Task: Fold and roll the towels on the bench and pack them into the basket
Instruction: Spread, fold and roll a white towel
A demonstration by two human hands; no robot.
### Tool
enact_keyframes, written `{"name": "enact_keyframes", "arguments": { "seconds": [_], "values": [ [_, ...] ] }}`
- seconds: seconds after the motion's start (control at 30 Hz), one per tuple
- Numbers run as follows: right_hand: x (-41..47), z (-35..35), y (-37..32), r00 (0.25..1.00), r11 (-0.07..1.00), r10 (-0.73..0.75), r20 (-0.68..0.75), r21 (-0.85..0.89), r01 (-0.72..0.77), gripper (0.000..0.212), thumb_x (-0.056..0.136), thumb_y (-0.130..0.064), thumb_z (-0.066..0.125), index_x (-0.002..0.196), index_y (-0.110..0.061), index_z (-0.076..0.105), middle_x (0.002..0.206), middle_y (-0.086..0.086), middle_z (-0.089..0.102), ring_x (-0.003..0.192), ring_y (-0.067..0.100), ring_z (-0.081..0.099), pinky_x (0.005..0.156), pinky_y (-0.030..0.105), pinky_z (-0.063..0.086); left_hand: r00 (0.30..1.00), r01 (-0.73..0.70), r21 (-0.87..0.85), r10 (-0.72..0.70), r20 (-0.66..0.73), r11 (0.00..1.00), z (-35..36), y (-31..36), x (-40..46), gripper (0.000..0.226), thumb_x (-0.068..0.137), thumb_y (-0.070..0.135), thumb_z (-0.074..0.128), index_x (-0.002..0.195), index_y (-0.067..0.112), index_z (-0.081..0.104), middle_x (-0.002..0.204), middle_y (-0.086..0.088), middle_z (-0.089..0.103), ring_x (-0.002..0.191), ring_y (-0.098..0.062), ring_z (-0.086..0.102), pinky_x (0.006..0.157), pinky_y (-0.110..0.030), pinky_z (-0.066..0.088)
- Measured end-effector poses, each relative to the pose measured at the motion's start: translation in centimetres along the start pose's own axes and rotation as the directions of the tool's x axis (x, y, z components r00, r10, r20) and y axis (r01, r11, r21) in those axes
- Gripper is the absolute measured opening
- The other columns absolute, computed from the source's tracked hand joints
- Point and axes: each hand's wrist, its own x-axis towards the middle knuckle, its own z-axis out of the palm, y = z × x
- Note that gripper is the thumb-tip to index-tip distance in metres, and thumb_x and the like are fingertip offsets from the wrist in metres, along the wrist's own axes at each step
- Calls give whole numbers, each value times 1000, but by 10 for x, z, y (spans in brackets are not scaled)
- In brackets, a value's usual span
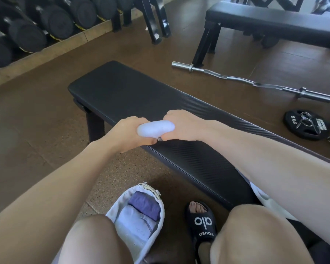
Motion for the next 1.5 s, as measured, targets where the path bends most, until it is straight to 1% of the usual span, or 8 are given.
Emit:
{"name": "enact_keyframes", "arguments": {
  "seconds": [0.17,0.3,0.57,0.87,1.0,1.23,1.37,1.5],
  "values": [
    [-20,8,-18,997,997,76,12,26,-77,51,84,-40,66,57,-13,33,52,-1,30,53,20,26,50,34,22,991,4,-442,-61,-116,897,16,-9,-38,35,79,31,85,107,24,65,97,11,65,86,-8,63,71,-31,52],
    [-26,16,-27,990,990,138,11,37,-139,49,82,-42,69,58,-13,38,54,-3,39,50,19,35,52,33,28,995,60,-883,-93,18,466,41,-5,-63,14,92,24,72,101,33,65,107,4,69,108,-17,66,92,-38,53],
    [-43,29,-54,969,953,245,29,178,-246,41,77,-50,71,66,-19,46,66,-5,48,60,16,45,58,32,32,964,43,-971,-265,-22,234,55,-14,-83,66,82,37,81,135,13,52,129,-10,67,118,-24,67,92,-39,58],
    [-38,99,-118,906,850,303,295,346,-397,58,71,-62,70,104,-16,59,97,3,65,83,21,63,72,36,50,882,204,-964,-460,105,171,66,-71,-130,33,91,24,70,121,15,62,118,-15,72,99,-21,74,76,-33,61],
    [-36,190,-127,797,572,299,524,571,-589,87,50,-66,80,123,-26,56,117,7,65,99,25,68,84,42,59,813,416,-894,-507,286,163,95,-115,-153,32,88,19,73,116,9,63,112,-18,74,94,-24,75,70,-30,62],
    [-55,325,-129,662,-22,188,725,677,-735,79,62,-43,91,132,-27,58,130,5,65,114,25,64,86,44,60,637,691,-707,-586,501,148,170,-190,-161,53,72,22,88,116,3,65,109,-15,74,102,-23,72,89,-40,60],
    [-55,362,-140,739,323,357,571,667,-671,70,75,-56,78,129,-30,42,117,-11,49,102,13,53,83,36,52,561,740,-648,-698,445,182,212,-217,-155,50,70,20,90,112,5,66,99,-12,72,88,-21,71,64,-33,60],
    [-54,389,-143,793,547,314,522,584,-600,69,89,-53,64,144,-27,31,133,2,51,120,28,51,93,39,44,539,829,-369,-779,320,421,238,-237,-153,97,47,58,89,127,10,63,114,-9,67,99,-25,68,79,-33,57]
  ]
}}
